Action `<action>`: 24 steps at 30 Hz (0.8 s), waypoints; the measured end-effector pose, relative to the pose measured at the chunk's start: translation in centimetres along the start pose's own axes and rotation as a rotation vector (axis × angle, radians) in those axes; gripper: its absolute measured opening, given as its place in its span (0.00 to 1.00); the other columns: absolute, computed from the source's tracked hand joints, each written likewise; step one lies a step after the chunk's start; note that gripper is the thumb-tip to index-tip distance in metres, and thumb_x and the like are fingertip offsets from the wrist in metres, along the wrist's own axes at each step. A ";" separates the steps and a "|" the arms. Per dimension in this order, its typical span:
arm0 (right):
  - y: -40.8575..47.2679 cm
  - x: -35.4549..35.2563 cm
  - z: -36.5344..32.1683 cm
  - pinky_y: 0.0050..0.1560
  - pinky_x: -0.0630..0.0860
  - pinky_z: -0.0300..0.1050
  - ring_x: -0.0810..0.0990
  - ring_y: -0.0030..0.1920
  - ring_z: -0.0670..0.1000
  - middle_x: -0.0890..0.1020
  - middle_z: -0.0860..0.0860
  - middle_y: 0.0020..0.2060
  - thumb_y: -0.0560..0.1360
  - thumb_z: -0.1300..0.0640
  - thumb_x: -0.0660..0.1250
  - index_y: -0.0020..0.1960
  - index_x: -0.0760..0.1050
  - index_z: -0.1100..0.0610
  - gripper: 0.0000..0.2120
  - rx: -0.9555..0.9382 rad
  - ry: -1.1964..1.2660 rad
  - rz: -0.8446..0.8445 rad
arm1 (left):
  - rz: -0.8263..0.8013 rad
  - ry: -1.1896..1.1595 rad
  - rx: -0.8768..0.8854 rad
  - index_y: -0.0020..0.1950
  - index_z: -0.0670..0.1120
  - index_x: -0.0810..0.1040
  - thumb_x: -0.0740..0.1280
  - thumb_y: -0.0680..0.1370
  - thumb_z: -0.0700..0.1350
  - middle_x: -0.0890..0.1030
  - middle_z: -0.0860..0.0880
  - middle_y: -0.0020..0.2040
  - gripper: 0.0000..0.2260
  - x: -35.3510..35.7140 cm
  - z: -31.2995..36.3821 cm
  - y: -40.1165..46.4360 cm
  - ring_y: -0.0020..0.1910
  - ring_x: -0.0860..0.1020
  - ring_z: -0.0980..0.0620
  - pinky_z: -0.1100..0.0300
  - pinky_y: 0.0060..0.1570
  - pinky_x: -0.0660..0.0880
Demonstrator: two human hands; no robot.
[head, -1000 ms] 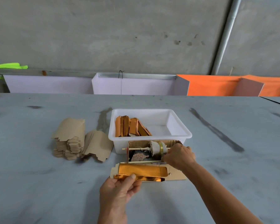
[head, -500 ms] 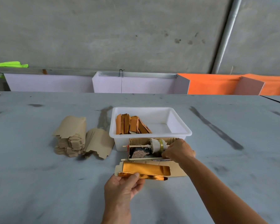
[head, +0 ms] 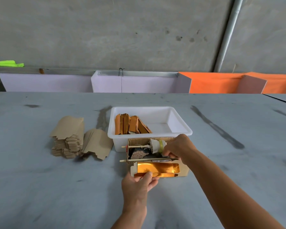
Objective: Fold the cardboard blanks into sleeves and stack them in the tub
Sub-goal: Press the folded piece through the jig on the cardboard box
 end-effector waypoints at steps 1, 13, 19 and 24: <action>-0.2 -0.2 0.1 0.36 0.77 0.41 0.78 0.33 0.50 0.80 0.57 0.36 0.66 0.67 0.74 0.49 0.78 0.65 0.13 -0.005 0.010 0.002 | -0.006 0.010 0.015 0.49 0.37 0.78 0.68 0.72 0.30 0.84 0.40 0.38 0.08 0.0 0.0 0.0 0.36 0.84 0.44 0.62 0.31 0.78; -3.5 -1.6 2.0 0.27 0.69 0.37 0.82 0.41 0.52 0.82 0.55 0.40 0.66 0.63 0.75 0.44 0.75 0.56 0.11 -0.107 0.163 0.046 | -0.044 0.042 0.060 0.48 0.39 0.78 0.67 0.72 0.28 0.84 0.42 0.37 0.09 -0.2 -0.1 0.3 0.35 0.84 0.45 0.61 0.32 0.79; -5.2 -0.9 3.4 0.27 0.69 0.37 0.80 0.43 0.54 0.81 0.55 0.43 0.67 0.62 0.76 0.40 0.74 0.54 0.11 -0.143 0.217 0.073 | -0.042 0.070 0.066 0.47 0.42 0.78 0.69 0.72 0.30 0.84 0.44 0.38 0.09 -0.4 -0.5 0.3 0.36 0.84 0.45 0.61 0.33 0.79; -5.8 -0.3 4.5 0.19 0.64 0.32 0.77 0.33 0.50 0.81 0.56 0.39 0.67 0.61 0.75 0.42 0.73 0.54 0.11 -0.165 0.262 0.113 | -0.034 0.079 0.062 0.47 0.42 0.78 0.69 0.72 0.30 0.84 0.46 0.36 0.08 -0.5 -0.5 0.2 0.35 0.84 0.46 0.63 0.31 0.78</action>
Point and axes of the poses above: each hand's wrist, its own y-axis towards the middle knuckle, its own x-axis out of the palm, z = x × y, the point moved 1 cm from there along y, towards the middle knuckle
